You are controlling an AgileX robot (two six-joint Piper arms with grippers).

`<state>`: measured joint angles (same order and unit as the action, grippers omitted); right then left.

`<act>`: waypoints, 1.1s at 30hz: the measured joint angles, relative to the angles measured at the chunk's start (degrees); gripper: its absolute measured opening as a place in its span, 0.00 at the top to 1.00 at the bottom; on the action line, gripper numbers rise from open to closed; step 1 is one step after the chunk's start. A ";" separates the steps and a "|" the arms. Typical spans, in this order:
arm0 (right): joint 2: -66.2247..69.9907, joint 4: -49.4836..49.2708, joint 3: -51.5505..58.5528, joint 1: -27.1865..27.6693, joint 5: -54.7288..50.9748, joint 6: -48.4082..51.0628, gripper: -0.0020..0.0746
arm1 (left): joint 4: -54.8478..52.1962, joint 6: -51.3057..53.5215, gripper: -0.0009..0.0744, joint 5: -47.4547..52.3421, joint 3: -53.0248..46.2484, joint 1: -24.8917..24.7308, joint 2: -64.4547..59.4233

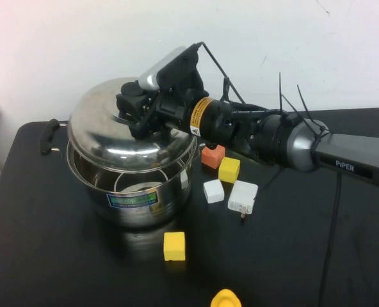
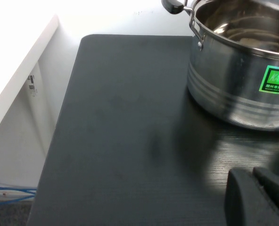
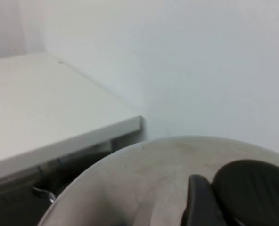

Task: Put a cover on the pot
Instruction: Place the pot lid on the pot

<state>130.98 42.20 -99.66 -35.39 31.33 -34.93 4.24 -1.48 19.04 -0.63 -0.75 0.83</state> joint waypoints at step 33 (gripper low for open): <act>2.54 -3.62 -0.41 -3.78 -2.98 10.73 0.51 | 0.10 0.11 0.99 0.00 0.00 0.00 0.00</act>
<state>133.52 38.58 -100.08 -39.17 28.35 -24.20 4.34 -1.37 19.04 -0.63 -0.75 0.83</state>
